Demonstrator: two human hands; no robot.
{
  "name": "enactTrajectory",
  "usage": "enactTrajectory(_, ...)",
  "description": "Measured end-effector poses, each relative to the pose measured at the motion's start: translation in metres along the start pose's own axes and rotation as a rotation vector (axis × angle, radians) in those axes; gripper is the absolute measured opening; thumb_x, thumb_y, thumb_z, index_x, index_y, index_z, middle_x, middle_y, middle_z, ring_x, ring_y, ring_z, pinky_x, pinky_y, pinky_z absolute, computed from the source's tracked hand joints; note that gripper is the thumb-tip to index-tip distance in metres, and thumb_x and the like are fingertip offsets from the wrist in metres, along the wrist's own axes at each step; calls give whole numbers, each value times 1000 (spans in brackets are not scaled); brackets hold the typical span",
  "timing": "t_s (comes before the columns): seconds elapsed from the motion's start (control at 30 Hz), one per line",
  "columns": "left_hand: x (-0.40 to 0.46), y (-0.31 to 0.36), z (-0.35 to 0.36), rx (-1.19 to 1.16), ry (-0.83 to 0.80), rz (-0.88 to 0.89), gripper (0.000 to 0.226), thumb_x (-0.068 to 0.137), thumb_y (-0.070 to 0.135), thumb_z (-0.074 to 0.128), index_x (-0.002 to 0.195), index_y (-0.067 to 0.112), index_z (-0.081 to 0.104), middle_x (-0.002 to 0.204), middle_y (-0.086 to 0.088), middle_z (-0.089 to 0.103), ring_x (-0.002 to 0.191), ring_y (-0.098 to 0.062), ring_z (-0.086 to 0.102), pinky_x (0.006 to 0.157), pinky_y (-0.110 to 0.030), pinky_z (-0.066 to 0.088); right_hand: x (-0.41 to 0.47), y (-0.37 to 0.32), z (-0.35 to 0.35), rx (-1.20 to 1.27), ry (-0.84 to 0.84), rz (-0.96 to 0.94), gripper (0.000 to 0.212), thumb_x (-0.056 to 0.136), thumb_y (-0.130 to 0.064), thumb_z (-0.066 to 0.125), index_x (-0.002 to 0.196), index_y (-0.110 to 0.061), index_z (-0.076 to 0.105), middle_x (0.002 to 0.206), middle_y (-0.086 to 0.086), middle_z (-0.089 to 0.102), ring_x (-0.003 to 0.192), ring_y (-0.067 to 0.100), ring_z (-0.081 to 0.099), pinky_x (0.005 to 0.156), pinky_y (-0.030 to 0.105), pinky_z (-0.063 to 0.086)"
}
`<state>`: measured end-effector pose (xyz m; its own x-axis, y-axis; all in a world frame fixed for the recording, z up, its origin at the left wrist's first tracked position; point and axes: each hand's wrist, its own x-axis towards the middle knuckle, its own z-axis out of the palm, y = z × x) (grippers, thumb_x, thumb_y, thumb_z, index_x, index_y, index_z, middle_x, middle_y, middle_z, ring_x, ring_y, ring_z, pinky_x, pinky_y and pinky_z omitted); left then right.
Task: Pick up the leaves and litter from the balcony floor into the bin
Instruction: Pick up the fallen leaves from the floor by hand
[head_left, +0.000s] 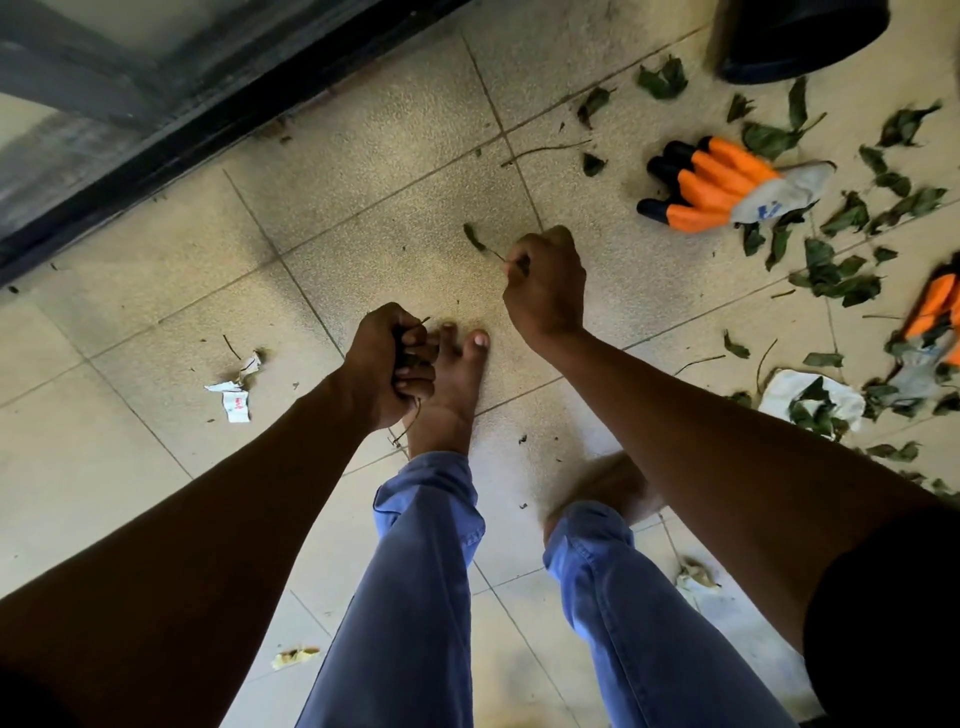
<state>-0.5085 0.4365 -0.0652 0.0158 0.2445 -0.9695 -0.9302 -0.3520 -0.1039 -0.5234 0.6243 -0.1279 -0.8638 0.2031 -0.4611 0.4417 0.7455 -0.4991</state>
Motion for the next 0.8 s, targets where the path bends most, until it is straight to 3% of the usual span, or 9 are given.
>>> enactTrajectory(0.23, 3, -2, 3, -8, 7, -6, 30, 85, 25, 37, 56, 24, 30, 50, 8, 20, 35, -7, 13, 37, -16, 8, 14, -14, 11, -78, -20, -236, 13, 84, -3, 66, 85, -14, 60, 82, 3, 66, 79, 25, 65, 63, 28, 35)
enactTrajectory(0.33, 3, 4, 3, -8, 13, 2, 29, 84, 25, 39, 56, 24, 30, 52, 8, 20, 36, -7, 12, 37, -15, 8, 18, -19, 15, -40, 14, -245, 24, 84, -3, 66, 104, -13, 59, 90, 5, 68, 84, 26, 66, 65, 27, 37)
enactTrajectory(0.43, 3, 12, 1, -9, 5, 1, 34, 85, 26, 37, 52, 23, 32, 50, 8, 21, 36, -7, 14, 36, -16, 9, 20, -28, 20, -31, -33, -308, 53, 85, -1, 68, 134, -15, 54, 101, 9, 68, 93, 27, 65, 74, 35, 50)
enactTrajectory(0.5, 2, 16, 0, -9, 0, 4, 35, 86, 26, 36, 51, 23, 33, 50, 8, 21, 37, -7, 14, 35, -16, 10, 23, -32, 26, -57, -75, -339, 60, 86, 0, 67, 143, -15, 52, 107, 12, 67, 98, 30, 64, 82, 42, 53)
enactTrajectory(0.63, 1, 20, -4, -10, 5, 21, 30, 85, 25, 37, 56, 23, 31, 51, 8, 19, 36, -7, 14, 33, -15, 12, 33, -37, 38, -127, -91, -321, 37, 90, -5, 64, 124, -17, 66, 108, 10, 66, 100, 32, 64, 80, 45, 55)
enactTrajectory(0.73, 1, 22, -8, -6, 9, 24, 30, 85, 24, 37, 56, 23, 30, 51, 8, 19, 35, -7, 15, 35, -15, 10, 38, -42, 38, -158, -93, -285, 16, 89, -5, 65, 99, -16, 70, 101, 7, 64, 93, 28, 64, 72, 38, 54)
enactTrajectory(0.8, 2, 22, -12, -18, 5, 20, 30, 85, 25, 37, 56, 23, 30, 52, 8, 17, 34, -7, 15, 37, -15, 9, 40, -41, 33, -165, -90, -242, 12, 89, -8, 67, 96, -16, 72, 102, 6, 65, 93, 26, 65, 73, 34, 49)
